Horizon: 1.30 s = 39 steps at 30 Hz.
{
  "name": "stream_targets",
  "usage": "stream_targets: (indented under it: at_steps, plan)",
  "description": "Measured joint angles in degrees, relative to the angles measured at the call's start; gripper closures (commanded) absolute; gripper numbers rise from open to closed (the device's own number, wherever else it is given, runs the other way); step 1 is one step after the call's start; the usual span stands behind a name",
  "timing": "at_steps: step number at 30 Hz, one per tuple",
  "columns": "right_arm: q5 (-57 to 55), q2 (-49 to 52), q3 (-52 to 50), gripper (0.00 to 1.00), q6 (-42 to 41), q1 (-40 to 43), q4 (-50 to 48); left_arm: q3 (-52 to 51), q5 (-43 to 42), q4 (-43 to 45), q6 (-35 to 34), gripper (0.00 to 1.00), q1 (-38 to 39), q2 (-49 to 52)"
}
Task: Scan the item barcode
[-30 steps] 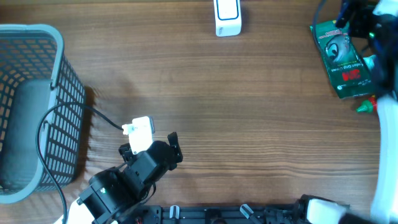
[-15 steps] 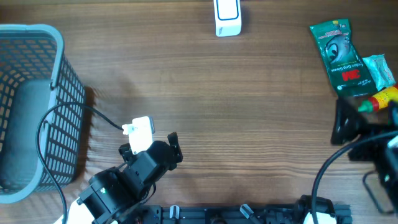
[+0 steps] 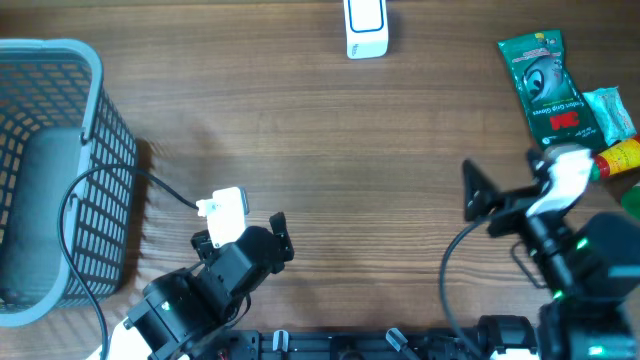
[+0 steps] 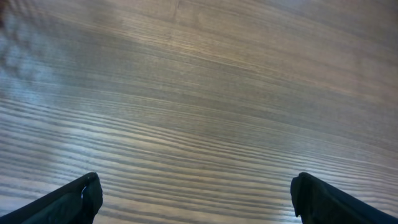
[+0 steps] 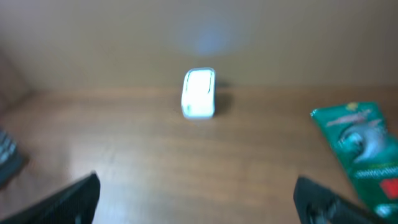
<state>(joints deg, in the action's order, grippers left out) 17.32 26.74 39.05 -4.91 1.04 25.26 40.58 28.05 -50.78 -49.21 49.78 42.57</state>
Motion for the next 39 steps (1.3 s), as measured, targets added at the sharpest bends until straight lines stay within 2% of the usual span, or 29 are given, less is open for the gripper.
stream_targets:
  at_steps: [2,4,8,11,15,39]
  plan:
    - [0.55,-6.38,-9.81,0.00,-0.63,-0.09,-13.88,0.00,0.00,0.04,0.00,0.00,0.00,0.00]
    - [0.37,-12.35,-17.38,0.00,-2.47,-0.02,-22.71,0.00,0.00,-0.04,0.00,0.00,0.00,0.00]
    - [-4.13,-22.84,-31.21,0.00,-9.31,0.02,-31.34,0.00,0.02,0.00,-0.02,0.00,0.00,0.00]
    - [-6.75,-25.35,-37.09,0.00,-13.64,0.04,-31.52,0.00,0.02,0.00,0.00,0.00,0.00,0.00]
    - [-12.46,-25.59,-38.69,0.00,-17.25,0.26,-25.68,0.00,0.02,-0.02,0.00,0.00,0.00,0.00]
    - [-13.99,-25.59,-38.69,0.00,-15.37,0.24,-25.29,0.00,0.00,-0.02,0.00,0.00,0.00,0.00]
